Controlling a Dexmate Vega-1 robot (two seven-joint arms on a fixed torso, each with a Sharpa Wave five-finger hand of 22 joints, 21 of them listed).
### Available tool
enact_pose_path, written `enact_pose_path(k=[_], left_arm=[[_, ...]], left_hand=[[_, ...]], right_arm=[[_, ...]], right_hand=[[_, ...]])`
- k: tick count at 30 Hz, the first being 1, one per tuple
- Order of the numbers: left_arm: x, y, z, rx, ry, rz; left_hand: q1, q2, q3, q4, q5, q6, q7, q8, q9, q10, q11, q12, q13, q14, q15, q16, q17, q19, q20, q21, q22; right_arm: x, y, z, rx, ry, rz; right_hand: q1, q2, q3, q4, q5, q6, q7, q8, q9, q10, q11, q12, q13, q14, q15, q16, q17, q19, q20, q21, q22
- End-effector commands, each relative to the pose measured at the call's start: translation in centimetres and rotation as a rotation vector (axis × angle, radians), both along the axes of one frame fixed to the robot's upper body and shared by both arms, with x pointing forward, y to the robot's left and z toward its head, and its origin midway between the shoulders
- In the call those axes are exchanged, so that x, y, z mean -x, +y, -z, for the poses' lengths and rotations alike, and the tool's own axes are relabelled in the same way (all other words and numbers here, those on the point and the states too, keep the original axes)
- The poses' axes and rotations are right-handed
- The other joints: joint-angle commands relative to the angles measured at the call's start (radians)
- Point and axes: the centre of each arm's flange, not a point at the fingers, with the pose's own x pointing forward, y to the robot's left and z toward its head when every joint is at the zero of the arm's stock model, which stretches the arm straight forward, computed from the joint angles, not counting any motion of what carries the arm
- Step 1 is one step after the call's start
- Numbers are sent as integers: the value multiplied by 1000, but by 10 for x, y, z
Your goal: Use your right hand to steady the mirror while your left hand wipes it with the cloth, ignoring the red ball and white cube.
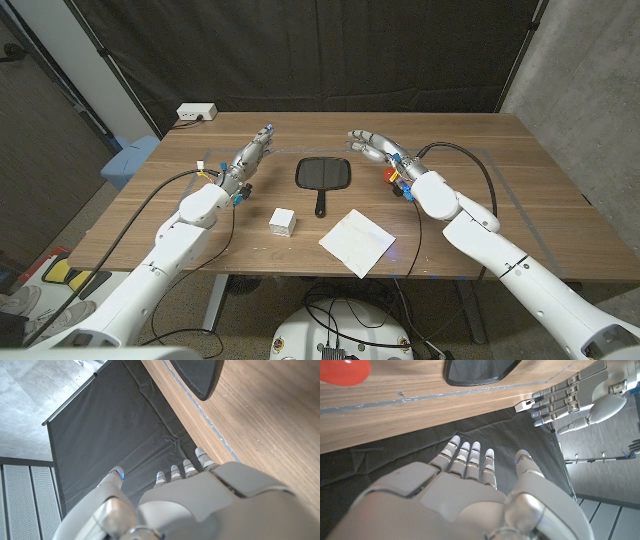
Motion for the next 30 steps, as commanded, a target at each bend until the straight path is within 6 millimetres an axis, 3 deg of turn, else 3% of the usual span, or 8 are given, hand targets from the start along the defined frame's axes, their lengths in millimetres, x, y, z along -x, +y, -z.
enact_pose_path(k=[1,12,22,27,29,30], left_arm=[[11,3,0,-30,-26,22],[20,3,-7,-51,-62,49],[29,-10,-21,-144,-99,88],[39,-20,-34,-233,-159,88],[43,-25,-38,-273,-183,87],[45,-27,-41,-294,-195,87]], left_hand=[[4,-4,-2,1,9,-44,7,1,-1,2,1,7,0,4,2,8,2,-40,6,4,3],[5,-4,-2,0,9,-41,7,-1,-1,7,1,6,-1,10,3,8,2,-38,8,4,3],[12,-6,-2,-5,10,-37,6,-3,-2,17,-1,7,-2,30,3,12,1,-32,12,4,3],[43,-19,2,-32,10,14,2,11,-3,49,-19,14,-3,60,-8,15,-4,-15,15,5,1],[58,-26,4,-45,10,39,5,18,-4,64,-20,16,-3,69,-19,14,-5,-4,4,7,0],[71,-30,5,-55,10,56,5,21,-4,71,-19,16,-3,73,-26,13,-6,2,-15,7,0]], right_arm=[[17,32,12,131,-62,63],[16,53,20,228,-57,110],[9,61,25,277,-38,124],[6,67,28,298,-27,118],[4,69,29,307,-23,114],[3,70,30,310,-20,115]], right_hand=[[16,-1,11,0,6,23,-2,9,1,17,-2,7,3,18,-5,6,1,13,0,7,3],[30,-1,20,1,5,20,-10,1,1,14,-12,-1,2,3,-17,-3,2,12,-10,6,3],[38,0,24,5,4,2,-10,-12,2,-4,-21,-12,2,-16,-19,-10,3,4,-16,2,3],[43,-1,27,7,3,-8,-10,-19,2,-17,-19,-21,3,-27,-18,-14,4,-2,-18,0,4],[44,-1,27,8,3,-10,-9,-21,2,-21,-24,-23,3,-31,-16,-15,4,-3,-19,-1,4],[44,-1,28,8,3,-11,-9,-21,2,-21,-24,-23,3,-32,-17,-15,4,-4,-20,-1,4]])
